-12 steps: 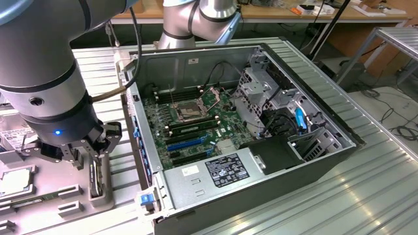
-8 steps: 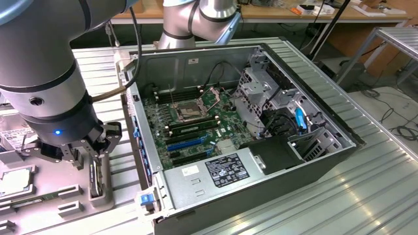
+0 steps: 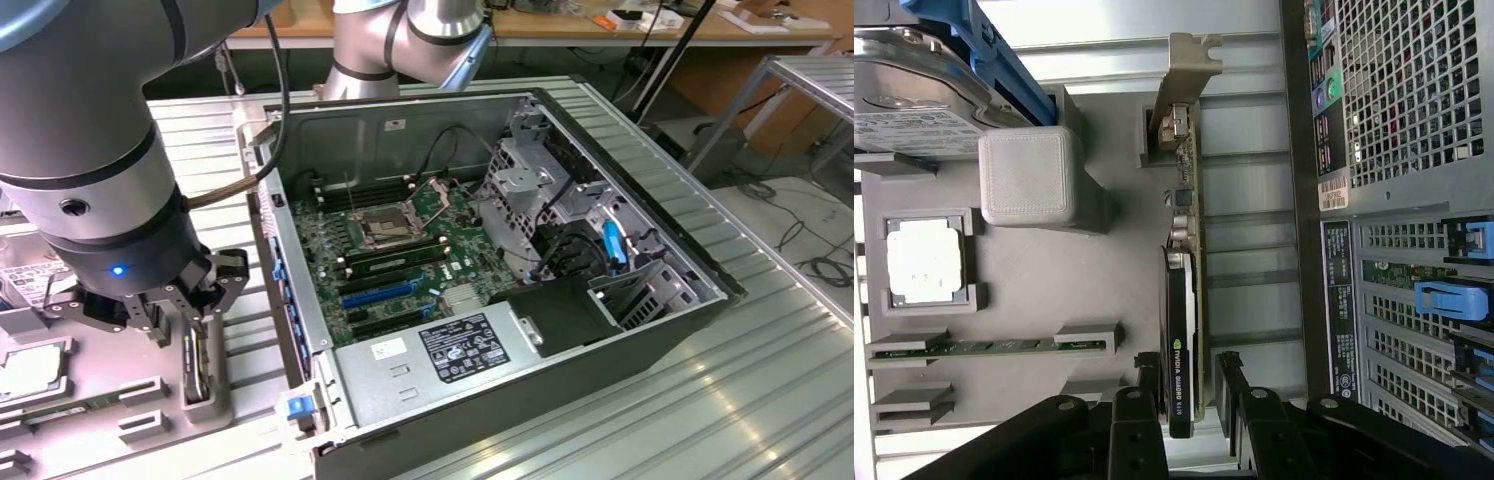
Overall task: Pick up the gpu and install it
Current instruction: 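Pick up the gpu and move the gpu toward the slot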
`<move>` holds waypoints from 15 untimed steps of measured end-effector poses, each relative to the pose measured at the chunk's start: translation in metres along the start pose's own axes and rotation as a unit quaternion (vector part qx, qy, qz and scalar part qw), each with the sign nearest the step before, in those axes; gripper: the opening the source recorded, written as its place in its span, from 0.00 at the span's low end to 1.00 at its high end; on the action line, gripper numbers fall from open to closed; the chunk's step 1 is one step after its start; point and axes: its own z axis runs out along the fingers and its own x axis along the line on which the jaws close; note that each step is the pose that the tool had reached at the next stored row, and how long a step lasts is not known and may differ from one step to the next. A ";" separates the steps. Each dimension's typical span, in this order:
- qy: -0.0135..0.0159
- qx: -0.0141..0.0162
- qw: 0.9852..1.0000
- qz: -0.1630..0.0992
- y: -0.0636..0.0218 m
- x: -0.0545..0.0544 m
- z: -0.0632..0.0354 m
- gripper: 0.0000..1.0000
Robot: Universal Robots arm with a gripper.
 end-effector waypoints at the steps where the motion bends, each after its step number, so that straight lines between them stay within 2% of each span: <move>1: 0.000 0.000 1.000 0.000 0.0000 0.000 0.0000 0.36; 7: 0.000 0.000 1.000 0.000 0.0000 0.000 0.0000 0.36; 8: 0.000 0.000 1.000 0.000 0.0000 0.000 0.0000 0.44; 15: 0.000 0.000 1.000 0.000 0.0000 0.000 0.0000 0.44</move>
